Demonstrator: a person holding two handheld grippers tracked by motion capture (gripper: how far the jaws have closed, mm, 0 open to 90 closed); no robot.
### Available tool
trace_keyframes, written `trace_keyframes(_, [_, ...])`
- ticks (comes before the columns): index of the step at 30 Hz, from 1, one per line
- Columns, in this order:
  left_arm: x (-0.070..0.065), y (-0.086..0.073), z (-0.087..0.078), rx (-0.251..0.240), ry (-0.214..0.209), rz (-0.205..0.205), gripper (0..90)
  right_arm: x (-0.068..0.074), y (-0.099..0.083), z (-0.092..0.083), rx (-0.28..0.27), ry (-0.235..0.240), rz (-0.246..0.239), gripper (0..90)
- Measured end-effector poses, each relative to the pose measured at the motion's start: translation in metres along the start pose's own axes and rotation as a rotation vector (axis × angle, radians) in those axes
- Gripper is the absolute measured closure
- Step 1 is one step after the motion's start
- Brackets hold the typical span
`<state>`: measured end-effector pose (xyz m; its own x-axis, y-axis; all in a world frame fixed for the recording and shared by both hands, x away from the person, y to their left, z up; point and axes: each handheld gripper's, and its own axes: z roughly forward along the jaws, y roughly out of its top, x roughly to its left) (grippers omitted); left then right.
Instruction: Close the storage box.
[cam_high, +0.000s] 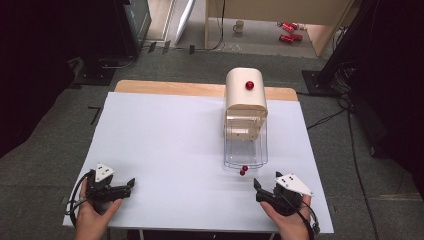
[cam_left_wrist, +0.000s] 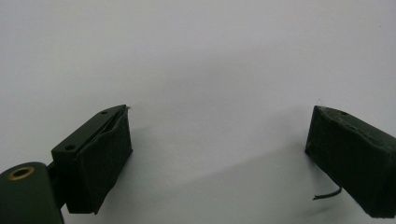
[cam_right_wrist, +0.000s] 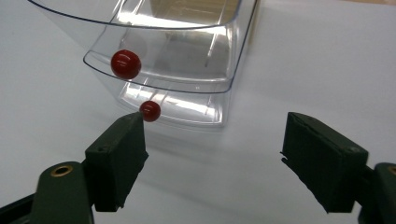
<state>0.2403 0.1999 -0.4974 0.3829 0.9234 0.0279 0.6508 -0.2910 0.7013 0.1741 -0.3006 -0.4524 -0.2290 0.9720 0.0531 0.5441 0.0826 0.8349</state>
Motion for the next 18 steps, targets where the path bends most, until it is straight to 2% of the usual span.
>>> trace_keyframes(7, [0.000,0.000,0.000,0.000,0.000,0.000,6.8,0.014,0.002,0.004,-0.006,0.016,-0.001,30.7])
trace_keyframes(10, [0.000,0.000,0.000,0.000,0.000,0.000,6.8,0.019,0.003,0.006,-0.003,0.020,-0.010,38.4])
trace_keyframes(18, [0.000,0.000,0.000,0.000,0.000,0.000,6.8,0.031,0.005,0.011,-0.021,0.018,-0.011,49.7])
